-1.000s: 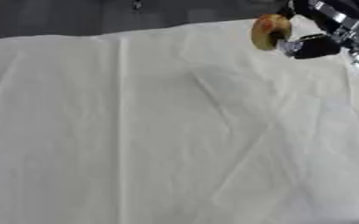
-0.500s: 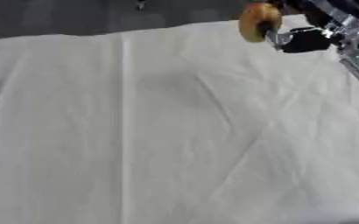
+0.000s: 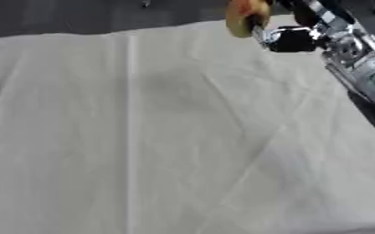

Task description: Pick up the objects with one hand, pass them to the other hand, and then place them into the box on the other side of the table.

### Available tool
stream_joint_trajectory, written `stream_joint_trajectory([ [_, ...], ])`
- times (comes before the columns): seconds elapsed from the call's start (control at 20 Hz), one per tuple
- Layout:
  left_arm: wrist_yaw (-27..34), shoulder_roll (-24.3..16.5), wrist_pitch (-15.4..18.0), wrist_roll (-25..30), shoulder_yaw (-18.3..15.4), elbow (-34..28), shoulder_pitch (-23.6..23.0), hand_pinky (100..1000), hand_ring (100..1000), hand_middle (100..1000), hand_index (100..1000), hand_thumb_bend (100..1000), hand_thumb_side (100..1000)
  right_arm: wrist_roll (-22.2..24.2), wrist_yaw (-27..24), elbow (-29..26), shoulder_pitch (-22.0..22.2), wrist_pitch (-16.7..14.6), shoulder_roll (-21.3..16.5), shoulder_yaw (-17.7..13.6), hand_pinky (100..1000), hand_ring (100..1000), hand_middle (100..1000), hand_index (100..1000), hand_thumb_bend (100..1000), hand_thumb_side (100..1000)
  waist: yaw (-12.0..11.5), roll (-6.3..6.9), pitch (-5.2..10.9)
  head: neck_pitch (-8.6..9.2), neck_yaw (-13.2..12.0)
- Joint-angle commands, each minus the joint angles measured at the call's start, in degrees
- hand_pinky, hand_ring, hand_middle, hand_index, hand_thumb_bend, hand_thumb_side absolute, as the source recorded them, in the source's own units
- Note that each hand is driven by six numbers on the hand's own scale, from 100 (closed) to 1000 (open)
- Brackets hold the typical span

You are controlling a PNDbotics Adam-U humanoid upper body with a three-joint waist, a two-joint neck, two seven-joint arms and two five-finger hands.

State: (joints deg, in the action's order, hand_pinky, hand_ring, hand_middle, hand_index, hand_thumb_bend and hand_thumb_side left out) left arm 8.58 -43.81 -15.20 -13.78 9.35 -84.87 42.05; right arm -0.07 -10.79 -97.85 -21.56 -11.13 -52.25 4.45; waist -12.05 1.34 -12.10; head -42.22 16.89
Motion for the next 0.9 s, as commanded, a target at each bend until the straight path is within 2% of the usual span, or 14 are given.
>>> stream_joint_trajectory([
  [0.05,-0.1,-2.3,0.3,0.6,-0.5,-0.6,1.8,786,652,661,790,100,673,0.1,0.3,-0.5,-1.6,1.1,0.0,0.5,928,586,422,563,100,107,-0.1,0.75,2.36,0.09,-0.5],
  [0.35,-1.5,-1.7,0.6,3.3,1.3,-1.3,4.8,789,657,665,791,100,646,-0.2,1.3,1.1,-3.9,2.3,2.9,2.9,934,600,424,565,100,114,-0.6,1.0,2.56,-0.03,-0.6],
  [0.6,-3.6,-1.3,-0.1,8.0,4.2,-2.5,7.8,794,664,671,796,100,591,-0.9,2.9,2.2,-5.1,2.5,4.4,4.6,917,598,424,565,100,127,-0.9,1.17,2.66,-0.24,-0.6],
  [0.9,-6.2,0.9,-1.1,13.9,7.9,-3.4,11.8,795,670,675,798,100,578,-0.5,3.2,3.7,-6.6,3.6,6.3,6.2,917,601,424,566,100,162,-1.7,1.47,2.48,0.0,-0.5],
])
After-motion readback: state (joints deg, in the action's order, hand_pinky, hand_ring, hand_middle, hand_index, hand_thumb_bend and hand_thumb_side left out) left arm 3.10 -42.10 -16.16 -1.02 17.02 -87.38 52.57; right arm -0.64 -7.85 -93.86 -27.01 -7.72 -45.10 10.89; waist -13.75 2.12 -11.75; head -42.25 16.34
